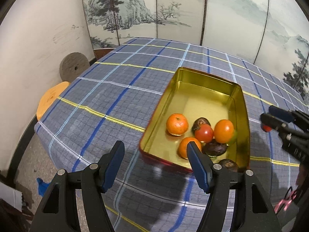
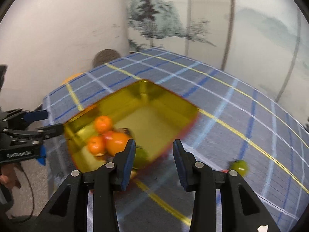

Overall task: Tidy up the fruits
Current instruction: 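Move the right gripper to the green cherry tomato and grasp it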

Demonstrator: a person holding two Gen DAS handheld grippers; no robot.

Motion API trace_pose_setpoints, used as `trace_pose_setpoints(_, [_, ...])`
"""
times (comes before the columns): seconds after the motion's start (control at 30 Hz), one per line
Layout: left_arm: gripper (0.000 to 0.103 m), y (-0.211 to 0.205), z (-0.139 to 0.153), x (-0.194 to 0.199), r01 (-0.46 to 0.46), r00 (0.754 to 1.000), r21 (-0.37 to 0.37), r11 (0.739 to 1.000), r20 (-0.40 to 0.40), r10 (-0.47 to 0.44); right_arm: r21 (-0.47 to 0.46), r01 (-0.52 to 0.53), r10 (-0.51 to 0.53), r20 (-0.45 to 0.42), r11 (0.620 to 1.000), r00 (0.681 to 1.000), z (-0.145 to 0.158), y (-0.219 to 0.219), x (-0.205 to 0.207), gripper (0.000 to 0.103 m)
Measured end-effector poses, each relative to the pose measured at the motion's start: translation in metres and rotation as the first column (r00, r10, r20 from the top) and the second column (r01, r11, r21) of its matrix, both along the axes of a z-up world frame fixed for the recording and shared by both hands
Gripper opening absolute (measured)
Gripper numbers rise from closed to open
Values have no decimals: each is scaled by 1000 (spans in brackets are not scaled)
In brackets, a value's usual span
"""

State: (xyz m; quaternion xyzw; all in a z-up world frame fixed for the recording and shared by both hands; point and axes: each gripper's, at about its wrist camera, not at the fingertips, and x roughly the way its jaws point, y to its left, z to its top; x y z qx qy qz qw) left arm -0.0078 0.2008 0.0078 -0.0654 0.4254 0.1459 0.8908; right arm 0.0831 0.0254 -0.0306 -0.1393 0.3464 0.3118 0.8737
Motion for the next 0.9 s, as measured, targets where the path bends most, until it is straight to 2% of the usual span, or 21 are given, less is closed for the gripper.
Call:
trace_pose_setpoints(0.27, [68,-22,1,7,53,999,9,999,-7,-53,-22,205,-205,-8,978,979,-10,-91,35,38])
trace_pose_setpoints(0.43, [68,-38,-1,13,91,996,14,996,-19,-91,-56,269,-271,-29,961,962,-26,-128,48,38])
trace_pose_setpoints(0.6, [68,-54,-1,18,133,991,14,991,-24,-132,-73,271,-275,-53,960,960,-43,-139,56,38])
trace_pose_setpoints(0.9, [68,-77,-2,27,191,981,15,981,-39,-190,-56,220,-224,-73,974,972,-58,-128,69,38])
